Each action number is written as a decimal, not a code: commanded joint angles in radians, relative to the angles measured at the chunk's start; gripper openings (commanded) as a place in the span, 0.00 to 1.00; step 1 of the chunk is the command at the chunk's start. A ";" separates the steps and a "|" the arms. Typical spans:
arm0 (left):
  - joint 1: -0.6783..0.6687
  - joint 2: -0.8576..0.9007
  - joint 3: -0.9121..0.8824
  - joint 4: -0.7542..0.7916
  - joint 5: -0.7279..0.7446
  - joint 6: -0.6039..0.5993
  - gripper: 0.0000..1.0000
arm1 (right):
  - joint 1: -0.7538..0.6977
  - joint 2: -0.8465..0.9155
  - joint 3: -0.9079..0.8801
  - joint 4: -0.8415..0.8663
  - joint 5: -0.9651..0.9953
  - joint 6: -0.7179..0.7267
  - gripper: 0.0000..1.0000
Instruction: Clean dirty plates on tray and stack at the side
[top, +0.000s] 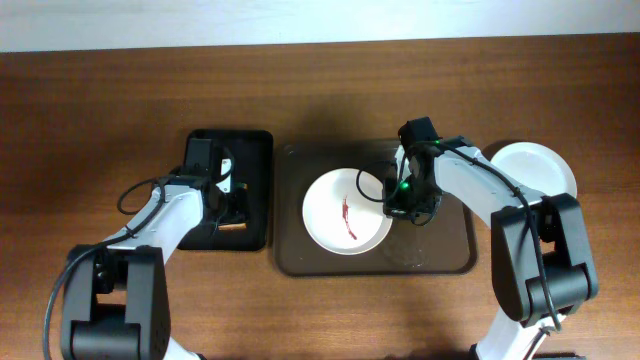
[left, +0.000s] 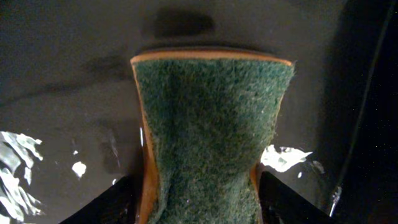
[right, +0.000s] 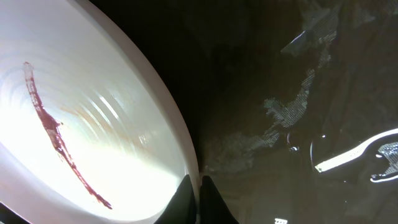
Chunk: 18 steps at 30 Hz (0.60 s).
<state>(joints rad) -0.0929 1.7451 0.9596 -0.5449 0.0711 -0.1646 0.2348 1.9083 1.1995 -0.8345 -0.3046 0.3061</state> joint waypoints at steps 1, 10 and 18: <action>0.004 0.009 0.009 0.039 0.004 0.002 0.62 | 0.001 -0.032 -0.006 -0.004 0.009 -0.010 0.04; 0.004 0.009 0.008 0.102 0.004 0.002 0.49 | 0.001 -0.032 -0.006 -0.003 0.009 -0.010 0.04; 0.002 0.009 -0.009 0.072 0.004 0.002 0.06 | 0.001 -0.032 -0.006 -0.003 0.009 -0.010 0.04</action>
<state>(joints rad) -0.0929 1.7451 0.9596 -0.4679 0.0711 -0.1661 0.2348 1.9083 1.1984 -0.8345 -0.3046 0.3061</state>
